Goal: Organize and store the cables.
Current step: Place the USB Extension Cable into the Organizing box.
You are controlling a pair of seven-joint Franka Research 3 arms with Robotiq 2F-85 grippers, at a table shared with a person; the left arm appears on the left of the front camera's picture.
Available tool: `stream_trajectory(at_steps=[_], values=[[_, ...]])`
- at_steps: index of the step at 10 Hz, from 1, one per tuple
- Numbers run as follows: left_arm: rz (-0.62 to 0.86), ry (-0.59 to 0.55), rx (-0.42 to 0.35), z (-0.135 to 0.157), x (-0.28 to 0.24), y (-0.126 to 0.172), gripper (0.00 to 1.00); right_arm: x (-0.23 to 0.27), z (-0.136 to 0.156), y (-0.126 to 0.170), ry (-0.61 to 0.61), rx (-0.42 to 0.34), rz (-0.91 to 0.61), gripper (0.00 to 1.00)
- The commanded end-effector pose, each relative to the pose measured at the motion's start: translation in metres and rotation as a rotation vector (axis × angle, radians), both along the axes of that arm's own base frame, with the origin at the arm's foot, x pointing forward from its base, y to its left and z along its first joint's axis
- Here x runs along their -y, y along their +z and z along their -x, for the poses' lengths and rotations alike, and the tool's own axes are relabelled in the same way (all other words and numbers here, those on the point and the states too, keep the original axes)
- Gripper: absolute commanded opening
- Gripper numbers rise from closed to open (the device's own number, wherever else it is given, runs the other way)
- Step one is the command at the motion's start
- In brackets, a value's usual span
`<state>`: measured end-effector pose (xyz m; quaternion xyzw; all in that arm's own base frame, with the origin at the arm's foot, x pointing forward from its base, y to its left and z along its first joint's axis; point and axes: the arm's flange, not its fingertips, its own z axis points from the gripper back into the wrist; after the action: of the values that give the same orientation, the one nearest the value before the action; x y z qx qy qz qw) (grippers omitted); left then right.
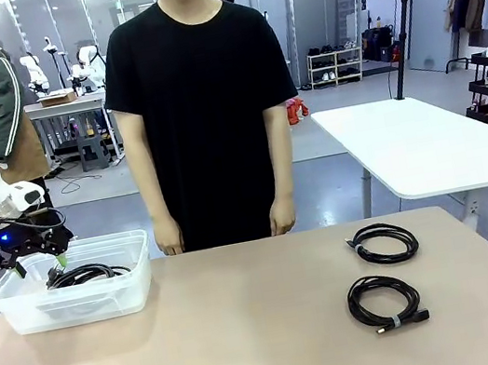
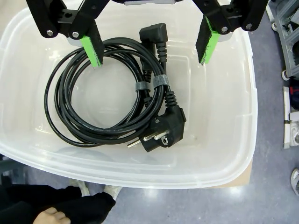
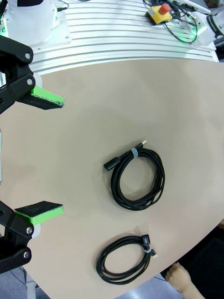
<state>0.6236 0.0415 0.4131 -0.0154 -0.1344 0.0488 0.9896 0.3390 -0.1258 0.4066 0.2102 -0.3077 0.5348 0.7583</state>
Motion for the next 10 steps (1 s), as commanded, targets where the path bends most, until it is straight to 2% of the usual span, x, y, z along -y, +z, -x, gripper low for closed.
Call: stream_trajectory(at_steps=[1,2,3,6,7,8,9,10], values=[[0.000,0.000,0.000,0.000,0.000,0.000,1.00,0.001,-0.002,0.001,0.005,0.009,-0.014,1.00],[0.002,-0.106,0.028,0.008,0.003,0.023,1.00,0.001,-0.002,0.001,0.005,0.009,-0.014,1.00],[0.024,-0.222,0.040,0.029,0.000,0.047,1.00,0.001,-0.002,0.001,0.005,0.009,-0.014,1.00],[0.067,-0.475,0.132,0.110,-0.012,0.091,1.00,0.001,-0.002,0.001,0.005,0.009,-0.014,1.00],[0.095,-0.602,0.210,0.147,-0.015,0.105,1.00,0.001,-0.002,0.001,0.005,0.009,-0.014,1.00],[0.089,-0.680,0.331,0.176,-0.020,0.111,1.00,0.001,-0.002,0.001,0.005,0.009,-0.014,1.00],[0.131,-0.801,0.406,0.204,-0.027,0.110,1.00,0.001,-0.002,0.001,0.005,0.009,-0.014,1.00],[0.150,-0.872,0.453,0.226,-0.034,0.103,1.00,0.001,-0.002,0.001,0.005,0.009,-0.014,1.00]])
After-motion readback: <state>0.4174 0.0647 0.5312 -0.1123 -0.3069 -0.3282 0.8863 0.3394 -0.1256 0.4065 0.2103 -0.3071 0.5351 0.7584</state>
